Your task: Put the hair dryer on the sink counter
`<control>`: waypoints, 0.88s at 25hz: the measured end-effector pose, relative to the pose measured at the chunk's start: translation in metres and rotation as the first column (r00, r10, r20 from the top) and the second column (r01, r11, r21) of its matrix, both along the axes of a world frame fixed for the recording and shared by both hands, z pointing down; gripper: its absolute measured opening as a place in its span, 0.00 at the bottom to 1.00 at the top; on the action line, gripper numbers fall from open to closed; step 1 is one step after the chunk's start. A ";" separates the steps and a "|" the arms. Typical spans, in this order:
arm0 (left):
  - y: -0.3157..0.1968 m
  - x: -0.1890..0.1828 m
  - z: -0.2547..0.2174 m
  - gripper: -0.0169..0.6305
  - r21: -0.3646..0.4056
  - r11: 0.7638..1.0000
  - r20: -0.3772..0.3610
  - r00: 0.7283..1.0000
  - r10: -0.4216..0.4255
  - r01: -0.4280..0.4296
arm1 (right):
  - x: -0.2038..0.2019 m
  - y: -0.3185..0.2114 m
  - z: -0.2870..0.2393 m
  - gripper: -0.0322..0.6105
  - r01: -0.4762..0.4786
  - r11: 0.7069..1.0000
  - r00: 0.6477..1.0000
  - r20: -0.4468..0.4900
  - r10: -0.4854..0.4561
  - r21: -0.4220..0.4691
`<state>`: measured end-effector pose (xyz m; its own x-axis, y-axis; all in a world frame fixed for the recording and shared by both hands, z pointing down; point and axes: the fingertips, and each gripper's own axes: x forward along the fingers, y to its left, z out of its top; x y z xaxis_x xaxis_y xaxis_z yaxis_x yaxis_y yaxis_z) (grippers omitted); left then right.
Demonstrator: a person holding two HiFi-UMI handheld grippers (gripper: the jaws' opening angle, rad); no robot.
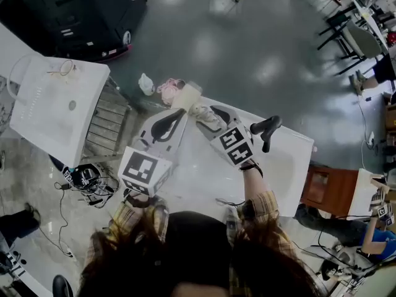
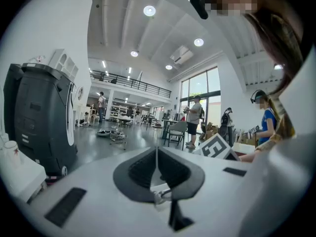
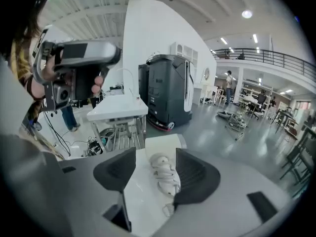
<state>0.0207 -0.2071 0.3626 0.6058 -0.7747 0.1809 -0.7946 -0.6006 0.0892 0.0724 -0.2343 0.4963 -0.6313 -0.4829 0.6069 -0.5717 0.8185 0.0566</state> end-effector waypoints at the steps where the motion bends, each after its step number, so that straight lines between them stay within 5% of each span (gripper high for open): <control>1: 0.002 0.002 -0.003 0.05 0.008 1.000 0.000 1.000 0.003 -0.003 | -0.001 0.002 -0.010 0.45 -0.007 1.000 1.000 0.022 0.006 0.013; 13: 0.024 0.022 -0.040 0.05 0.098 0.992 -0.003 0.997 0.076 -0.075 | 0.000 0.025 -0.130 0.42 -0.115 0.980 0.953 0.296 0.063 0.163; 22: 0.040 0.041 -0.067 0.05 0.134 0.983 -0.031 0.990 0.135 -0.129 | 0.026 0.051 -0.191 0.31 -0.210 0.931 0.926 0.366 0.091 0.299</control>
